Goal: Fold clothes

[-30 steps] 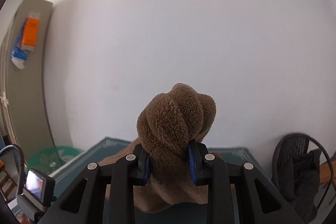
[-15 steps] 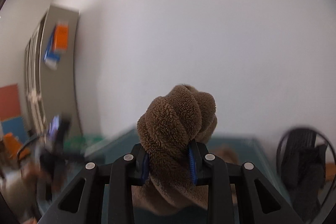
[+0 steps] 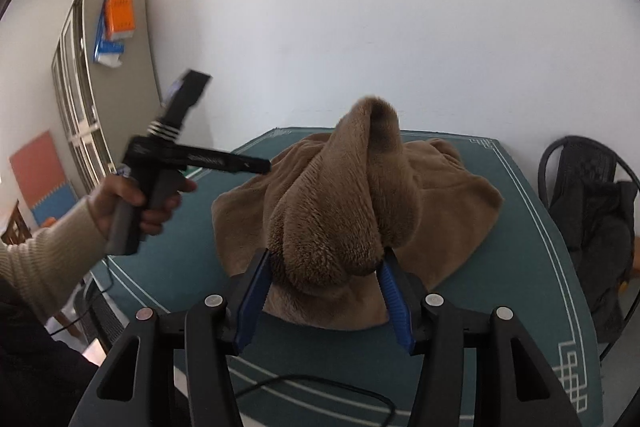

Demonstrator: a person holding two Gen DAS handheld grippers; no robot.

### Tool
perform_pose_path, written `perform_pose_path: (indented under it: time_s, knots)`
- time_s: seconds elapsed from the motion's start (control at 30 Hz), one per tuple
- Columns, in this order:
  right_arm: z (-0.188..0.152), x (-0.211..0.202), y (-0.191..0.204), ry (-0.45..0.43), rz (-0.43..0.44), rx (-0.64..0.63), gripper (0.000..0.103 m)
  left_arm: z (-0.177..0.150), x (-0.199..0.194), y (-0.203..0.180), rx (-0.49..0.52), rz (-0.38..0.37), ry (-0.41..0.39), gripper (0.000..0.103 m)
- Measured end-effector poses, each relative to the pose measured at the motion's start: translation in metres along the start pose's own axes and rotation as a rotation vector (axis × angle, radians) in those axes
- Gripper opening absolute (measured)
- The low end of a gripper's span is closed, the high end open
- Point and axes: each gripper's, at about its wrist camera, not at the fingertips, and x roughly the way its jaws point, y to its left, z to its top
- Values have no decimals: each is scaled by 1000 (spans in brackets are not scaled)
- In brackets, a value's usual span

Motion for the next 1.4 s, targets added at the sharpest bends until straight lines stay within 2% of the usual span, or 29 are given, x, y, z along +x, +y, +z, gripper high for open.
perform_pose_path:
  time_s: [0.13, 0.2, 0.27, 0.43, 0.57, 0.7, 0.77, 0.83, 0.97, 1.07, 1.17, 1.4]
  knots:
    - [-4, -22, -16, -39, -38, 54, 56, -5, 14, -8, -18, -141, 110, 103]
    - [1, -25, -23, -58, -52, 76, 60, -11, 22, -11, -24, -215, 179, 103]
    - [9, -23, -28, -76, -53, 96, 62, -19, 24, -16, -8, -254, 217, 103]
    - [24, 11, -31, -98, 70, 121, 71, -39, 4, -28, 110, -223, 170, 103]
    - [36, 37, -36, -94, 127, 95, 73, -54, -13, -31, 164, -237, 146, 103]
    - [55, 76, -54, -3, 69, 188, 73, -68, -26, -27, 197, -244, 115, 103]
    - [54, 94, -63, 54, 51, 233, 73, -72, -32, -23, 200, -257, 97, 103]
    - [50, 102, -64, 82, 142, 269, 73, -74, -36, -17, 195, -268, 84, 103]
    - [41, 87, -42, 83, 481, 243, 73, -76, -42, -5, 189, -283, 71, 103]
    - [33, 78, -21, 119, 662, 191, 73, -75, -48, 3, 191, -276, 51, 103]
    - [20, 75, -1, 187, 732, 147, 73, -67, -46, -3, 192, -259, 10, 103]
    - [-10, 97, 29, 294, 757, 75, 73, -49, -57, -9, 249, -254, -41, 103]
